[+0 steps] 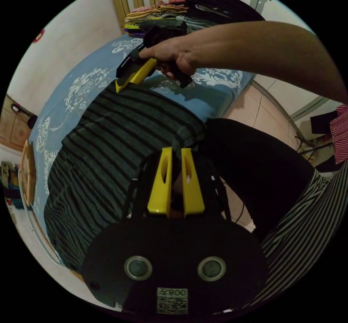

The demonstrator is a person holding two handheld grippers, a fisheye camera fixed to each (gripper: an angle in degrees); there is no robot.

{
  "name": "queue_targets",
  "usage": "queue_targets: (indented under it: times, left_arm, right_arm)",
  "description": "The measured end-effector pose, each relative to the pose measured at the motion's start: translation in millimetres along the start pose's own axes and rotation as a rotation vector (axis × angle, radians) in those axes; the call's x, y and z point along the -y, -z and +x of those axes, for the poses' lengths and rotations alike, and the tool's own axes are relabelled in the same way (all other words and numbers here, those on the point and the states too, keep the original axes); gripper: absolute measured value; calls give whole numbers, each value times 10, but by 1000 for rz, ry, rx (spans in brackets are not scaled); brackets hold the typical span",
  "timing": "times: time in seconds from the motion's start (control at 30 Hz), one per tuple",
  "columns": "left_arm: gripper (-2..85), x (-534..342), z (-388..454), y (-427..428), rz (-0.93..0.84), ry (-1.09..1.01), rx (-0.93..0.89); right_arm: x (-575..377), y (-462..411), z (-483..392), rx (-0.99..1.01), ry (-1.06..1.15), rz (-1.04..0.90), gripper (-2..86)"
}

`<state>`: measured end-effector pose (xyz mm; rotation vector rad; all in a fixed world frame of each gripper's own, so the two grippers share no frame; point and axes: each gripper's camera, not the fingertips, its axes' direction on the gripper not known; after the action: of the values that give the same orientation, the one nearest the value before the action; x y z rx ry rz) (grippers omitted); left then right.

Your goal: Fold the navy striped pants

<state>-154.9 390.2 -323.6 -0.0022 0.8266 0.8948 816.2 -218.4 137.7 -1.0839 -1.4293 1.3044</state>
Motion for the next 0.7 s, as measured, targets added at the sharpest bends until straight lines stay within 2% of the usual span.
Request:
queue_targets:
  times: [0.2, 0.47, 0.6, 0.7]
  left_arm:
    - [10, -135, -136, 387, 79, 25, -83]
    - [10, -210, -210, 962, 254, -10, -216]
    - [10, -354, -292, 965, 236, 11, -265]
    - [9, -606, -496, 1080, 252, 38, -306]
  right_arm:
    - [-58, 189, 25, 233, -30, 39, 60]
    - [-376, 740, -67, 292, -25, 163, 44]
    - [-644, 793, 81, 245, -133, 197, 41]
    - [-783, 692, 2, 283, -159, 217, 44]
